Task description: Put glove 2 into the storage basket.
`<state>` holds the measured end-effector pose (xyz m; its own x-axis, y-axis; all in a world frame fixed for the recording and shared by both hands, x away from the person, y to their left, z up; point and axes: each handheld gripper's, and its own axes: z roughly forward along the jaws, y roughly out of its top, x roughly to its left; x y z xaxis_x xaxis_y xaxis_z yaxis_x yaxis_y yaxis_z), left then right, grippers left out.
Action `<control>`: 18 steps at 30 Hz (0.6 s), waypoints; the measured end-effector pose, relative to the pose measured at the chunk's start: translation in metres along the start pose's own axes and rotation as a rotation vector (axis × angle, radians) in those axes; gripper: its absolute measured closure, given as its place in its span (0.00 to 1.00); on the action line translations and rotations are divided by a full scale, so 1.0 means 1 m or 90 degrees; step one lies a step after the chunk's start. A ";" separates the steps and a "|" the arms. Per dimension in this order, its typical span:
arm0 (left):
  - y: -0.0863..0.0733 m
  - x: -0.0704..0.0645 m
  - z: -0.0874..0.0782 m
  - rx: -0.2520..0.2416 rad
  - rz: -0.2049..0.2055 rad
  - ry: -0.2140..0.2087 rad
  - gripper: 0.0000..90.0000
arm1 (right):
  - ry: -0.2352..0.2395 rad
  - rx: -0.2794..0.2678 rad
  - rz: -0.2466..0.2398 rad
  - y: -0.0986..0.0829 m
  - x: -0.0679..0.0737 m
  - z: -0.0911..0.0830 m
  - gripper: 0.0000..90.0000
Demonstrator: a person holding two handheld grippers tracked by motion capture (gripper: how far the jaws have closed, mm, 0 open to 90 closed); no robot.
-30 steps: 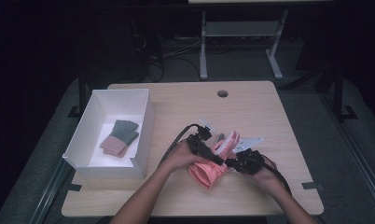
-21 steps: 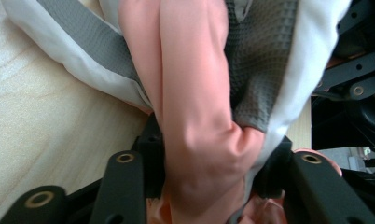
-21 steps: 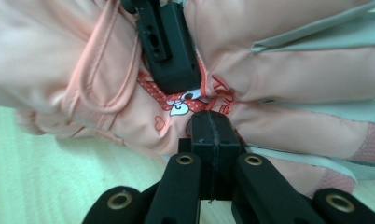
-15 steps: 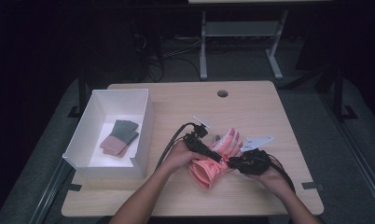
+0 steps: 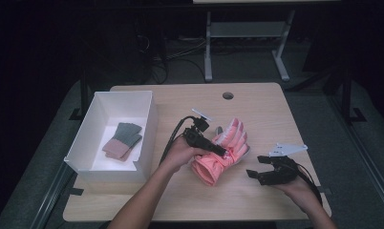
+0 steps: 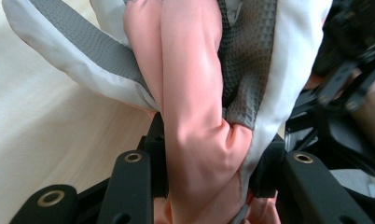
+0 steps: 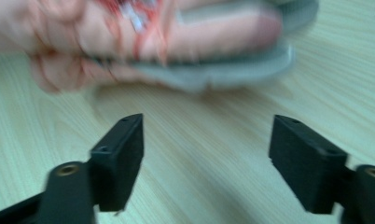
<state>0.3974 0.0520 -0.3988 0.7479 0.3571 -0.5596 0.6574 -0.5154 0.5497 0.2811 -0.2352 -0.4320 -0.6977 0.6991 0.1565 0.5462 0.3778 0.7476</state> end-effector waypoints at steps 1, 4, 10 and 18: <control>0.003 -0.006 -0.011 -0.002 0.007 0.010 0.66 | -0.003 0.002 0.005 -0.001 -0.001 0.002 0.20; 0.005 -0.011 -0.022 -0.008 0.009 0.023 0.66 | -0.011 0.004 0.010 0.000 -0.001 0.005 0.15; 0.010 -0.021 -0.051 -0.017 0.017 0.052 0.66 | -0.016 0.020 -0.007 -0.001 0.004 0.013 0.13; 0.012 -0.028 -0.091 -0.042 0.014 0.081 0.65 | -0.012 0.018 -0.005 -0.003 0.002 0.016 0.12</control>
<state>0.3928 0.1065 -0.3196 0.7650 0.4442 -0.4663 0.6423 -0.4731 0.6030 0.2858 -0.2253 -0.4444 -0.6931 0.7076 0.1377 0.5535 0.4001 0.7304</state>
